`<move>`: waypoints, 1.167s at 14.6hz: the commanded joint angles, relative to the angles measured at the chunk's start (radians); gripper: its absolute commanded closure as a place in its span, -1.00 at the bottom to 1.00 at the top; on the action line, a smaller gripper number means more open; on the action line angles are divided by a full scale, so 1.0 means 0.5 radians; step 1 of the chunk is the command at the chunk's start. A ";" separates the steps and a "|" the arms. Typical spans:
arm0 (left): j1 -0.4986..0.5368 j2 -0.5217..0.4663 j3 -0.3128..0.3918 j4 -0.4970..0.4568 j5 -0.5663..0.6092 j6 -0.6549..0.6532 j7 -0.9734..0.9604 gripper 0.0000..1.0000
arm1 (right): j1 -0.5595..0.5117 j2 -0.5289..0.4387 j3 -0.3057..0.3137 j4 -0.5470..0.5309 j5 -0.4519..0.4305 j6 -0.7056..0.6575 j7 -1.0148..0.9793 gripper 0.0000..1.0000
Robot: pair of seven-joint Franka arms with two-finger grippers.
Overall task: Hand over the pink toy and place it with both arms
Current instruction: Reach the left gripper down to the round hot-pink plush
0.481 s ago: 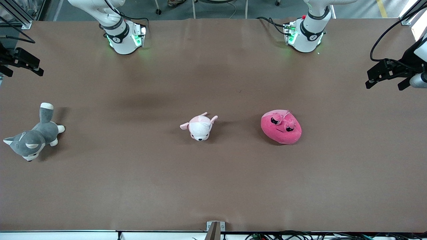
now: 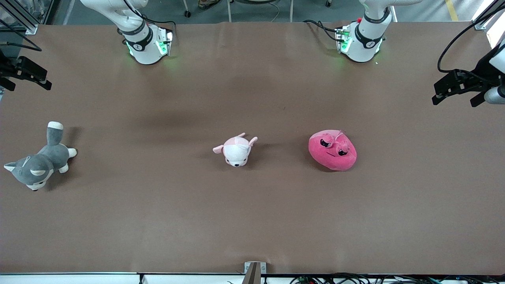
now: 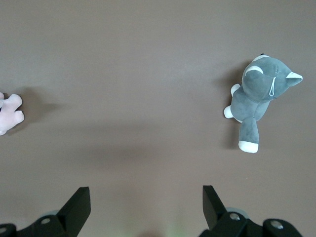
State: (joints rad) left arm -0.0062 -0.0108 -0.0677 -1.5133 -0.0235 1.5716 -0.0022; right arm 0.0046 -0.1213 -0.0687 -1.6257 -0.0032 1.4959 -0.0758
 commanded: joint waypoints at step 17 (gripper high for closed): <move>-0.288 0.543 -0.079 0.038 -0.128 0.047 -0.333 -0.99 | 0.009 -0.055 0.002 -0.053 -0.046 0.006 -0.032 -1.00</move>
State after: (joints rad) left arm -0.1190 0.2203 -0.1058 -1.5184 -0.0758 1.5817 -0.1118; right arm 0.0046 -0.1213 -0.0685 -1.6262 -0.0033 1.4950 -0.0821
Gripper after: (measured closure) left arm 0.000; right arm 0.000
